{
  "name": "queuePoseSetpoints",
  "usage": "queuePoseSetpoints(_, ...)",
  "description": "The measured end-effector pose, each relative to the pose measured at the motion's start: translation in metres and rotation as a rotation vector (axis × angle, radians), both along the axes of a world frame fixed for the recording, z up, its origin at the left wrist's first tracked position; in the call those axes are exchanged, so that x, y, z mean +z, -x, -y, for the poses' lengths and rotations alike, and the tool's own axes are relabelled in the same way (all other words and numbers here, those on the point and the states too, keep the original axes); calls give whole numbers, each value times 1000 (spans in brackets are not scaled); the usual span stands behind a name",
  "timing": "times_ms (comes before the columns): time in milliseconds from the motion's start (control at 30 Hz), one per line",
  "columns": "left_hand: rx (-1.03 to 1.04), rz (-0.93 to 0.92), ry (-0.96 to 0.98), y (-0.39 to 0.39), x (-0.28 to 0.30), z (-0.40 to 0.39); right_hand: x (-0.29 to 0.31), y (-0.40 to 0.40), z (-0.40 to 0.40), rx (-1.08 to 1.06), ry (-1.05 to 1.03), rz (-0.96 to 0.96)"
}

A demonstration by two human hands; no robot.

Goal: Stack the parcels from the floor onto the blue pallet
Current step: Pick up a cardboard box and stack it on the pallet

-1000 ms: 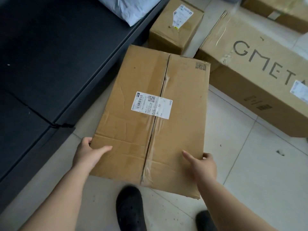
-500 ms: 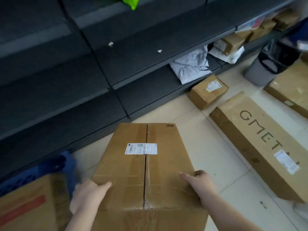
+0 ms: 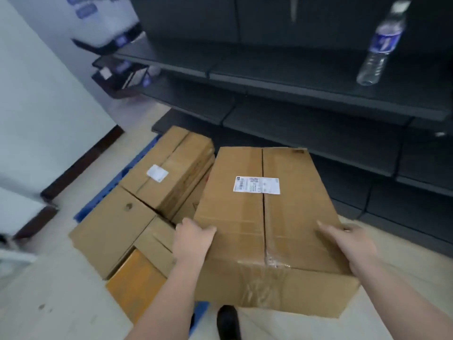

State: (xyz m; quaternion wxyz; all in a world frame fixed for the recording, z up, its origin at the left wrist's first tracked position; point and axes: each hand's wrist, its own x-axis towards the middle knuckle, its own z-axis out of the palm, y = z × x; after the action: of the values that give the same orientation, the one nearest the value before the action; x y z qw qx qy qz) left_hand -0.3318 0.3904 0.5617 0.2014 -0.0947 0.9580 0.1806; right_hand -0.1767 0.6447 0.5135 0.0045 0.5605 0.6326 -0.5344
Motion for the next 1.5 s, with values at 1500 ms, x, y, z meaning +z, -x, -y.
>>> queuePoseSetpoints(1500, -313, 240, 48, 293, -342, 144, -307, 361, 253, 213, 312, 408)
